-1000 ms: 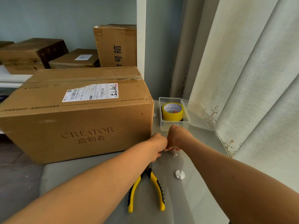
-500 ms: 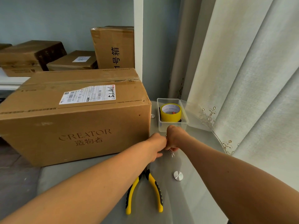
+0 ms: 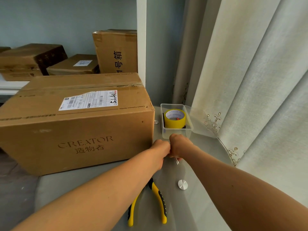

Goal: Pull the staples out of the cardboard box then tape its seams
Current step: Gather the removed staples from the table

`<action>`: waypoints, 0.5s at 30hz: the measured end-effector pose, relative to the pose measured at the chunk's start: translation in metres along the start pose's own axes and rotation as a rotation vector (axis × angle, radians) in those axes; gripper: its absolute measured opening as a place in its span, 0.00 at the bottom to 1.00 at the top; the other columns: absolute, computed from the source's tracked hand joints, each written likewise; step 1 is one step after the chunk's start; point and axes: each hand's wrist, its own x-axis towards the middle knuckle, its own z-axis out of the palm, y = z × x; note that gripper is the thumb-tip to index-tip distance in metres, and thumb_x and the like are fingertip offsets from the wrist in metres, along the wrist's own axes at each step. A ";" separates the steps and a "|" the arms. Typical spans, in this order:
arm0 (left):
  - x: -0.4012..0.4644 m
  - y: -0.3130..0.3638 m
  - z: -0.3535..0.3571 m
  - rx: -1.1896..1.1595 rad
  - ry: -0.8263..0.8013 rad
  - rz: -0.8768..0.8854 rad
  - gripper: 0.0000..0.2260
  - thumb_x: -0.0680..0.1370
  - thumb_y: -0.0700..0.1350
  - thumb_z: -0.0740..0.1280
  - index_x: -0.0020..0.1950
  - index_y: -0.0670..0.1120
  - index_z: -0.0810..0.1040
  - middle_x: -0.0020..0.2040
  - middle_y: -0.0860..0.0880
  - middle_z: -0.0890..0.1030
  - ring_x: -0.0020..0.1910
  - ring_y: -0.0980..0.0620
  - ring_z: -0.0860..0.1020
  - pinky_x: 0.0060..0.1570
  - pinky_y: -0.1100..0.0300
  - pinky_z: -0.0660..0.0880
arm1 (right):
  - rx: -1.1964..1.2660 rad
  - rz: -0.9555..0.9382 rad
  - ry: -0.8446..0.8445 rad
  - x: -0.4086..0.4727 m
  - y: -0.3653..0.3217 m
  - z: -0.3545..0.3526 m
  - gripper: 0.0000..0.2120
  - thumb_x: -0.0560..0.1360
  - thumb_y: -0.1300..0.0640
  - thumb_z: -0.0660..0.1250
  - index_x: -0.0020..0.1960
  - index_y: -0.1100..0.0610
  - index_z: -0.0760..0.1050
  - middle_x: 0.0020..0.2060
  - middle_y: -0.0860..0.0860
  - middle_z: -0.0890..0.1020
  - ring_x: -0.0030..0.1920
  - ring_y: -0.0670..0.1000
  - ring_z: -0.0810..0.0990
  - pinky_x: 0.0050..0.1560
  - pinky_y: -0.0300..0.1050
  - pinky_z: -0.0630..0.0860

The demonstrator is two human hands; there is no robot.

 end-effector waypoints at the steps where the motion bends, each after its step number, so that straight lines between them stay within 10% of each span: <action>1: 0.000 0.000 0.000 0.028 0.002 0.003 0.18 0.81 0.34 0.53 0.70 0.33 0.65 0.69 0.34 0.69 0.63 0.42 0.73 0.49 0.59 0.64 | -0.001 -0.003 0.016 0.000 0.000 0.001 0.19 0.75 0.58 0.69 0.62 0.60 0.69 0.61 0.58 0.76 0.62 0.59 0.75 0.56 0.48 0.73; 5: -0.001 0.000 0.001 0.063 0.034 0.025 0.18 0.78 0.33 0.52 0.67 0.35 0.69 0.55 0.34 0.76 0.49 0.46 0.71 0.49 0.58 0.67 | 0.000 0.002 0.048 0.000 0.002 0.004 0.19 0.75 0.57 0.67 0.63 0.60 0.68 0.61 0.58 0.75 0.62 0.59 0.74 0.57 0.48 0.72; 10: -0.014 0.026 0.011 0.204 0.018 0.158 0.20 0.80 0.35 0.52 0.73 0.39 0.64 0.71 0.36 0.66 0.69 0.40 0.67 0.66 0.50 0.67 | 0.093 0.052 0.026 0.008 0.015 -0.006 0.09 0.73 0.58 0.68 0.50 0.59 0.71 0.53 0.56 0.81 0.52 0.56 0.81 0.44 0.45 0.78; 15: -0.006 0.045 0.007 0.393 0.107 0.348 0.19 0.81 0.36 0.53 0.72 0.42 0.67 0.71 0.40 0.65 0.68 0.41 0.67 0.65 0.56 0.66 | 0.086 0.043 0.126 0.017 0.026 -0.046 0.08 0.72 0.58 0.68 0.42 0.55 0.69 0.46 0.55 0.81 0.47 0.54 0.81 0.41 0.40 0.76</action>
